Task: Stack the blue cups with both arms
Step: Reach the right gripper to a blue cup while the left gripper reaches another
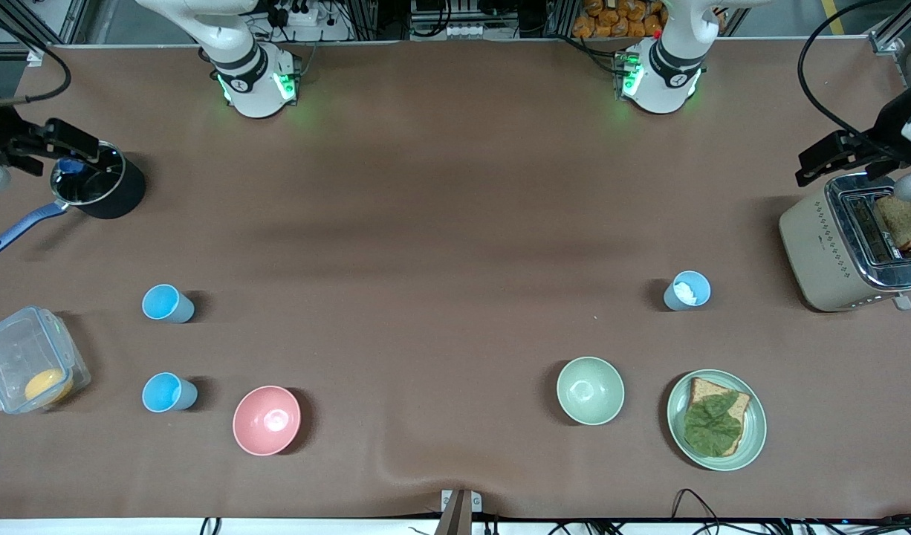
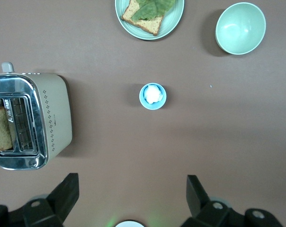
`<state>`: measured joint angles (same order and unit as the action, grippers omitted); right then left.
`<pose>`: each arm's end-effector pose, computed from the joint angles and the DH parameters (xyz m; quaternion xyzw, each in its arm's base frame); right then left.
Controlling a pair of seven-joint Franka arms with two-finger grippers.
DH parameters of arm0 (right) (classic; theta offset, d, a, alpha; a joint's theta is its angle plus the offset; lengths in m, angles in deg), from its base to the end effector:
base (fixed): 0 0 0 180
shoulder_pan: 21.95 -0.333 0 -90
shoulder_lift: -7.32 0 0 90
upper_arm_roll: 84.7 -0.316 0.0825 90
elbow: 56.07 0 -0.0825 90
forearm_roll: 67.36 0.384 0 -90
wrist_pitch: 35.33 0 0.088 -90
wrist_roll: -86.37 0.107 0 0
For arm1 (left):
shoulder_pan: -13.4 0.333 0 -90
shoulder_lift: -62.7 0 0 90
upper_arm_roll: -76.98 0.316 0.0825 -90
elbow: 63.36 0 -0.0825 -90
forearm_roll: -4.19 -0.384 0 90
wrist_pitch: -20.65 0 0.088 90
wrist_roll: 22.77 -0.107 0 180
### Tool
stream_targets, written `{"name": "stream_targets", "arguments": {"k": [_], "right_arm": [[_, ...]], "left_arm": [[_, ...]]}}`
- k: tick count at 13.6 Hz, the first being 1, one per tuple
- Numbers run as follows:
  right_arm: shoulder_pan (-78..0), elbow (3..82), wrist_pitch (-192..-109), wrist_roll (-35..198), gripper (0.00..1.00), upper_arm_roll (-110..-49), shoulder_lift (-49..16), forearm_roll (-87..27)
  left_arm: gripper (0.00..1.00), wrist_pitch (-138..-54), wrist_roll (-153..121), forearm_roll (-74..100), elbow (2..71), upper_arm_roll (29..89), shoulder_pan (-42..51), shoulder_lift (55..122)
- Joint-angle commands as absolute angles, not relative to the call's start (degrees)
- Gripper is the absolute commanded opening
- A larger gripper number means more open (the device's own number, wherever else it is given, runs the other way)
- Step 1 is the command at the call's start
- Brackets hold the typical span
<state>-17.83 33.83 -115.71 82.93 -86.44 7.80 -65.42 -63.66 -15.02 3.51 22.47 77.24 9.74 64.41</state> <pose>0.5328 -0.0180 0.6166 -0.9967 -0.0107 0.0778 0.0207 0.5529 -0.0315 0.6335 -0.9988 -0.0384 0.0275 0.0087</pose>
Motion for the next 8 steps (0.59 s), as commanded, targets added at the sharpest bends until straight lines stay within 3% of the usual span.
{"name": "stream_targets", "arguments": {"k": [1, 4, 8], "right_arm": [[-16.15, 33.23, -118.1, 82.41, 1.0, -86.98, 0.5, -66.04], [-13.7, 33.49, -126.88, 82.24, 1.0, -86.98, -8.56, -66.04], [-9.21, 33.49, -136.65, 81.8, 1.0, -86.98, -18.5, -68.58]], "left_arm": [[1.0, -72.21, -16.97, 2.87, 30.2, 77.07, 10.23, 64.81], [1.0, -81.64, -16.88, 2.78, 38.93, 77.15, 10.23, 65.15], [1.0, -87.27, -16.97, 2.69, 41.23, 77.24, 10.76, 70.42]]}}
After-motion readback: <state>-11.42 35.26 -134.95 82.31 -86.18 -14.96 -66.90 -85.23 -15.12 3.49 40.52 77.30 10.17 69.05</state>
